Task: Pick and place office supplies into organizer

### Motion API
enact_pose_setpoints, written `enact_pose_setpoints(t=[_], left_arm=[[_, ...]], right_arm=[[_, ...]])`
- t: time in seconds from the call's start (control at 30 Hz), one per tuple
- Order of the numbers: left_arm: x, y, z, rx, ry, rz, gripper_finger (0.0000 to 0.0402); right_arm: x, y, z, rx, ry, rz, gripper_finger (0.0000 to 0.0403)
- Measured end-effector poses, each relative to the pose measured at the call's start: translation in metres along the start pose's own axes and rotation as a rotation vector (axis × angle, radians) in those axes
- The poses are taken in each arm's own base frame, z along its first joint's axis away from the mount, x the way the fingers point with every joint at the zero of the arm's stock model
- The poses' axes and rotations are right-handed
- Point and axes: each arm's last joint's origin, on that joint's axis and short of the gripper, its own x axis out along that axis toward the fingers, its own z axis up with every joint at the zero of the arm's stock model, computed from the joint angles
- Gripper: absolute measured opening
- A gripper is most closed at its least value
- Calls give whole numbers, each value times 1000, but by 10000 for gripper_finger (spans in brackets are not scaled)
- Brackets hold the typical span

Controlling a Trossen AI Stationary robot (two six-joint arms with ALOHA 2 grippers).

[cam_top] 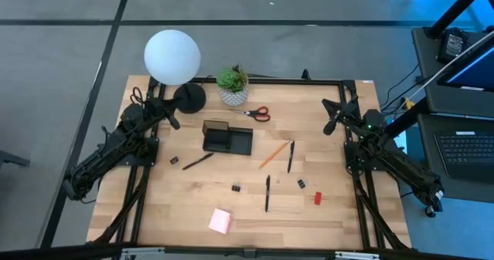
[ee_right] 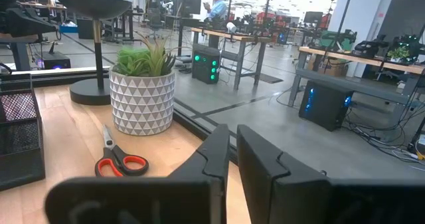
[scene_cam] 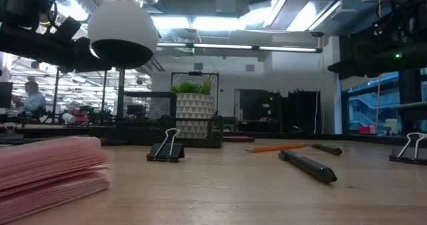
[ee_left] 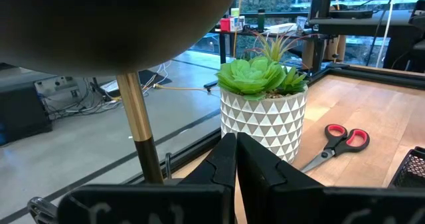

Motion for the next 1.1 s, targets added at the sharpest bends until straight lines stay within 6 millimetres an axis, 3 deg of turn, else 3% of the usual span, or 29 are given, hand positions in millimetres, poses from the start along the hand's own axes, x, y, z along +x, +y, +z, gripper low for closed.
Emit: enact_pose_setpoints(t=[0.73, 0.97, 1.1], left_arm=[[0, 0, 0, 0, 0, 0, 6], [0, 0, 0, 39, 0, -2, 8], [0, -4, 2, 86, -28, -121, 32]], right_arm=[[0, 0, 0, 5, 0, 0, 35], [0, 0, 0, 124, 0, 0, 35], [0, 0, 0, 228, 0, 0, 35]])
